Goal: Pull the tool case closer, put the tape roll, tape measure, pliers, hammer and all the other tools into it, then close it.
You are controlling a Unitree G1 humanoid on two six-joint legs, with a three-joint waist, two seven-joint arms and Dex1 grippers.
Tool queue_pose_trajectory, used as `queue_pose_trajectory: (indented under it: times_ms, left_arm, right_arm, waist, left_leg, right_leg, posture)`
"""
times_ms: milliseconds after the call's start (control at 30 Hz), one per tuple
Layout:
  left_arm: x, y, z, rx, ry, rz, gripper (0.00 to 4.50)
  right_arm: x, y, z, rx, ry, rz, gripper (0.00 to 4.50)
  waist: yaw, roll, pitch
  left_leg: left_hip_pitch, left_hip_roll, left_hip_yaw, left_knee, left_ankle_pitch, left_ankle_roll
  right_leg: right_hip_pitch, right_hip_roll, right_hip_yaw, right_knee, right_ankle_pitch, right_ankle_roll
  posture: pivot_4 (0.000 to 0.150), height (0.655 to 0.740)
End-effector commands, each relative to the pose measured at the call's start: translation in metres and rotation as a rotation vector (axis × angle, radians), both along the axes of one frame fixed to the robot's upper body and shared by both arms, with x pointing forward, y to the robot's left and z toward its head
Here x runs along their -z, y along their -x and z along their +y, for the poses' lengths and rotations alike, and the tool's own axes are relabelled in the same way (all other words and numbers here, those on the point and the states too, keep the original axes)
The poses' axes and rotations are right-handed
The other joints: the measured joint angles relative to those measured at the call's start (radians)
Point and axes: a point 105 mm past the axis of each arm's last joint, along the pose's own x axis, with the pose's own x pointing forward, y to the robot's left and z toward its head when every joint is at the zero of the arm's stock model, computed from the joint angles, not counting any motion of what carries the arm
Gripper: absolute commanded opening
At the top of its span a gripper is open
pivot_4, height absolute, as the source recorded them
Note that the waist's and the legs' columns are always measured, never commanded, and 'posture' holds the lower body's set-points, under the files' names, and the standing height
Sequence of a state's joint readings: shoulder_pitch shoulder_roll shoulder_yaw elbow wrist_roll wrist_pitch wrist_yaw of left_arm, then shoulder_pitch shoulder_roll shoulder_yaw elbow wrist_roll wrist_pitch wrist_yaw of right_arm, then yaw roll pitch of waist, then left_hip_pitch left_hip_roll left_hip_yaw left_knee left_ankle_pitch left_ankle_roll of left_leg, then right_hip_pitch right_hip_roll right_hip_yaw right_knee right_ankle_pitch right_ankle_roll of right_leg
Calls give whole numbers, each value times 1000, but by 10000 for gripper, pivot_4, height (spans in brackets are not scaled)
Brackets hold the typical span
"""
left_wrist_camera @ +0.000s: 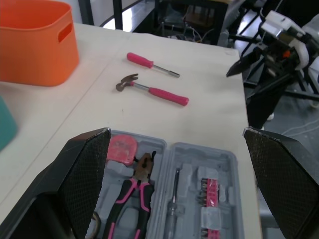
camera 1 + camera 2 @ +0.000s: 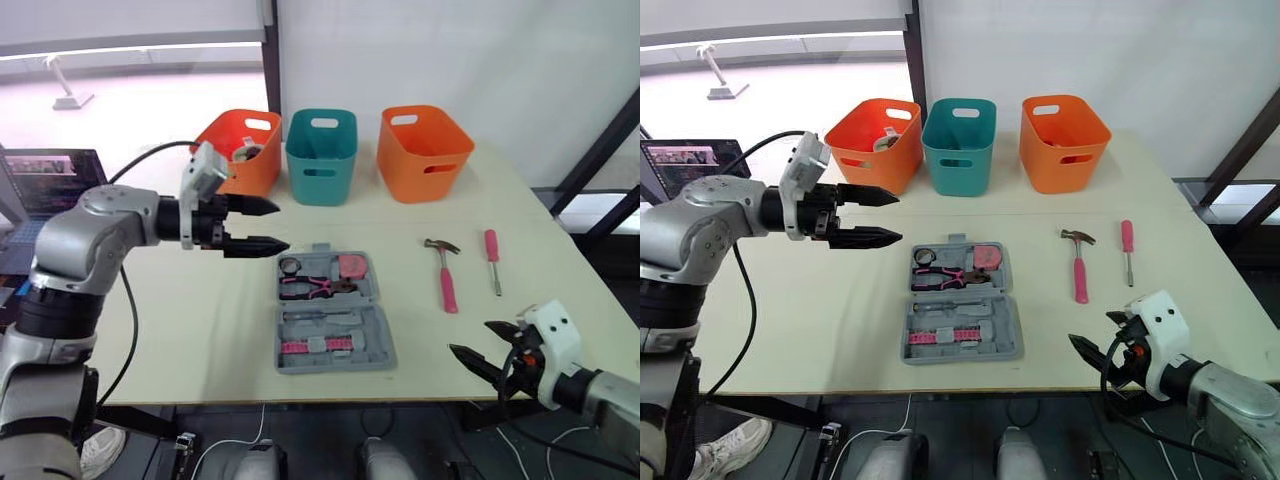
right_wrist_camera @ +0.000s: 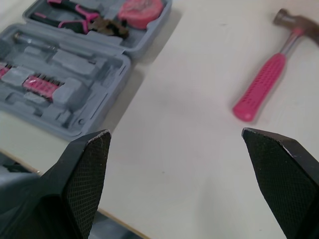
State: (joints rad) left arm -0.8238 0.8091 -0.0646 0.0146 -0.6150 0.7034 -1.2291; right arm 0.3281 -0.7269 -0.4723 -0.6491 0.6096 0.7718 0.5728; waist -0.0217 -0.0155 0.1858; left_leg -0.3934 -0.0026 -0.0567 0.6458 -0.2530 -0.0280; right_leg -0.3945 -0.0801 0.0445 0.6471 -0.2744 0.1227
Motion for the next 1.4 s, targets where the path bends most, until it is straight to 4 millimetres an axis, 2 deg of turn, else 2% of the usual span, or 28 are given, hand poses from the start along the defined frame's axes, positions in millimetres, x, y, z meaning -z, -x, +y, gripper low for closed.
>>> queue_pose_trajectory:
  times_ms: [33, 233, 300, 500, 733, 1000, 1200, 1300, 1400]
  left_arm:
    - [0, 6, 4, -10, -24, -33, 44612]
    - [15, 18, 21, -107, -31, -8, 44612]
    - [23, 24, 26, -135, -45, -5, 44612]
    - [27, 41, 26, -214, 3, -14, 44612]
    - [30, 56, 20, -290, 27, -41, 44612]
    - [36, 61, 11, -328, 25, -51, 44612]
    - [35, 62, 12, -357, 27, -57, 44612]
    - [37, 63, 11, -360, 19, -56, 45000]
    - [37, 62, 9, -360, 22, -56, 45000]
  right_arm:
    - [-10, -8, 4, -30, 5, -56, 45000]
    - [-13, -28, 8, -94, -18, -77, 45000]
    - [-14, -44, 5, -72, -24, -101, 45000]
    - [-9, -102, -18, 138, 48, -132, 45000]
    - [1, -164, -22, 339, 50, -65, 45000]
    - [24, -201, -23, 483, -10, -1, 45000]
    - [34, -210, -8, 451, -10, 11, 45000]
    - [44, -211, -4, 459, -29, 42, 35524]
    - [50, -211, -8, 490, -22, 49, 20487]
  waist:
    - [0, 0, 0]
    - [5, -1, 1]
    - [1, -1, 1]
    - [7, -1, 1]
    - [0, 0, 2]
    - [0, 0, 2]
    - [-3, 0, 2]
    - [-17, 0, 2]
    - [-23, 0, 2]
  left_leg:
    - [0, 0, 0, 0, 0, 0]
    - [-1, 0, 0, 0, 0, 0]
    - [-1, 0, 0, 0, 0, 0]
    - [-1, 0, 0, 0, 0, 0]
    - [-1, 0, 0, 0, 0, -1]
    - [-2, 0, 1, 0, 1, -1]
    - [-2, 0, 0, -1, 1, -1]
    - [-2, 0, 0, -1, 1, -1]
    - [-2, 0, 0, -1, 1, -1]
  right_leg:
    - [0, 0, 0, 0, 0, 0]
    - [0, 0, 0, 0, 0, 0]
    - [0, -1, 0, 0, 0, 0]
    - [-1, -1, 0, 0, 0, 0]
    - [-2, -1, 1, 0, 0, 0]
    - [-2, -1, 0, 0, 0, 0]
    - [-3, -1, 0, 0, 0, 0]
    - [-2, -1, 0, 0, 0, 0]
    - [-2, -1, 0, 0, 0, 0]
  posture:
    - [1500, 7400]
    - [1500, 7400]
    - [1500, 7400]
    - [1500, 7400]
    - [1500, 7400]
    - [1500, 7400]
    - [1500, 7400]
    - [1500, 7400]
    - [1500, 7400]
